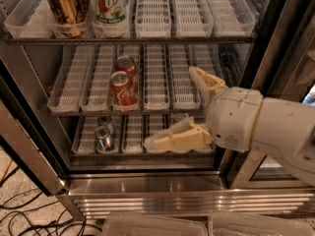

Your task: Pick 7up can from top shelf of fridge

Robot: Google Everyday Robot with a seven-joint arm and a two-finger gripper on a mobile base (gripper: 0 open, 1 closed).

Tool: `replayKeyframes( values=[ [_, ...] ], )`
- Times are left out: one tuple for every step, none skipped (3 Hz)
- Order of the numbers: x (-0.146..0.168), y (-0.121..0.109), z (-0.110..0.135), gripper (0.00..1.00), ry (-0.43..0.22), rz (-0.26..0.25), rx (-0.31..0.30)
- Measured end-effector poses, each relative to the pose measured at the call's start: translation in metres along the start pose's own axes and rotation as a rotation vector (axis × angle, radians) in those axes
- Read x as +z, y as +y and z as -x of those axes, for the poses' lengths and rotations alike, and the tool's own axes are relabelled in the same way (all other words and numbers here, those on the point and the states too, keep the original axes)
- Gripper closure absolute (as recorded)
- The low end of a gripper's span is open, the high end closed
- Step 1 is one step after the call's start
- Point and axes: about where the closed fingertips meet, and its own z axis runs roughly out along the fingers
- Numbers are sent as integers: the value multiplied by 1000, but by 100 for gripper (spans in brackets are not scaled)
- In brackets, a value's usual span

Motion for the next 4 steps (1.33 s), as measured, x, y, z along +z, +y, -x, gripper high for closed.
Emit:
replayKeyframes(
  values=[
    [16, -3, 22, 0, -111, -68, 14],
    [28, -7, 45, 0, -194, -74, 13],
    [42, -9, 55, 0, -216, -120, 67],
    [56, -17, 56, 0, -174, -202, 122]
  ],
)
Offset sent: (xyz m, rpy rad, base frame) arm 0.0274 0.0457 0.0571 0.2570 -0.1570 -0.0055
